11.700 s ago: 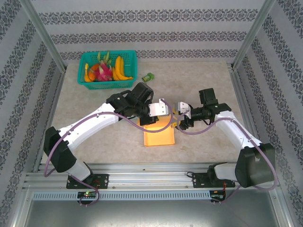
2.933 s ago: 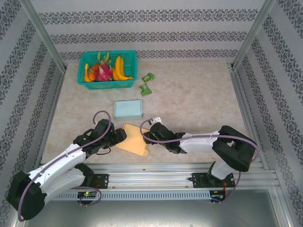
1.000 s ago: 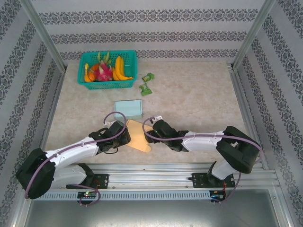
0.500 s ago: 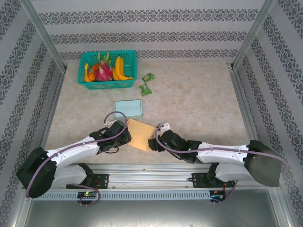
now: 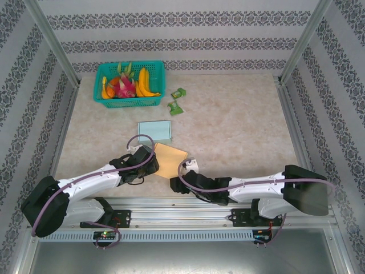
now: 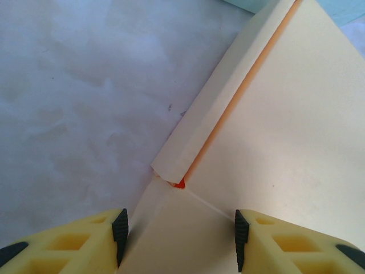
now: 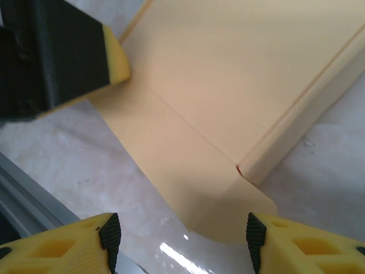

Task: Fold the paper box

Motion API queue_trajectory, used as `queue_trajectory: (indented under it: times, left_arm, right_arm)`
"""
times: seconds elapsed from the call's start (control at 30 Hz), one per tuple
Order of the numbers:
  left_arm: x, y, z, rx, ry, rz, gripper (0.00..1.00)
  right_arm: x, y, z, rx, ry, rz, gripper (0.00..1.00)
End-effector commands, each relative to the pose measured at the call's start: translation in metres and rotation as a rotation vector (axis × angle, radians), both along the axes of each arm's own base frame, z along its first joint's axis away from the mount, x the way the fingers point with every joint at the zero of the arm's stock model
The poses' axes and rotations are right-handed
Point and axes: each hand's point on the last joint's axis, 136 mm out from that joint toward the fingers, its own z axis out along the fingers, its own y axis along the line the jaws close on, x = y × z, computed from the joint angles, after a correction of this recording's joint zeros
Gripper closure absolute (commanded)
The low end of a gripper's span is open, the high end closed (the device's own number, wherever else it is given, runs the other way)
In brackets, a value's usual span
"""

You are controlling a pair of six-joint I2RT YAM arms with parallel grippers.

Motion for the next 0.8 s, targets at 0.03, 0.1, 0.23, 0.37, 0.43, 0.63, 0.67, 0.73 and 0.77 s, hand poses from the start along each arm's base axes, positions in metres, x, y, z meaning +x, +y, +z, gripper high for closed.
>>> queue_trajectory:
  times: [0.03, 0.1, 0.23, 0.37, 0.43, 0.63, 0.67, 0.73, 0.77]
  left_arm:
    - [-0.019, 0.011, -0.019, 0.075, 0.083, -0.006, 0.48]
    - [-0.019, 0.01, -0.019, 0.075, 0.083, -0.01, 0.48]
    - [-0.019, 0.01, -0.019, 0.08, 0.082, -0.013, 0.48]
    - [-0.018, 0.009, -0.016, 0.077, 0.079, -0.016, 0.49]
    - [-0.017, 0.007, -0.015, 0.069, 0.074, -0.02, 0.48]
    - [-0.017, 0.005, -0.013, 0.068, 0.077, -0.023, 0.49]
    - [-0.017, 0.005, -0.013, 0.067, 0.077, -0.024, 0.48]
    - [-0.016, 0.004, -0.012, 0.064, 0.074, -0.023, 0.48]
    - [-0.016, 0.003, -0.011, 0.062, 0.072, -0.023, 0.48]
  right_arm:
    - [0.012, 0.011, 0.013, 0.034, -0.025, -0.067, 0.39]
    - [0.014, 0.012, 0.01, 0.026, -0.028, -0.079, 0.39]
    - [0.016, 0.013, 0.003, 0.008, -0.023, -0.088, 0.39]
    - [0.022, 0.005, 0.001, -0.047, -0.066, -0.112, 0.38]
    - [0.032, -0.006, 0.002, -0.088, -0.105, -0.148, 0.37]
    - [0.062, -0.025, -0.001, -0.116, -0.09, -0.165, 0.34]
    - [0.064, -0.024, -0.001, -0.123, -0.086, -0.153, 0.33]
    - [0.071, -0.022, -0.003, -0.134, -0.083, -0.144, 0.33]
    - [0.074, -0.022, -0.005, -0.139, -0.077, -0.143, 0.34]
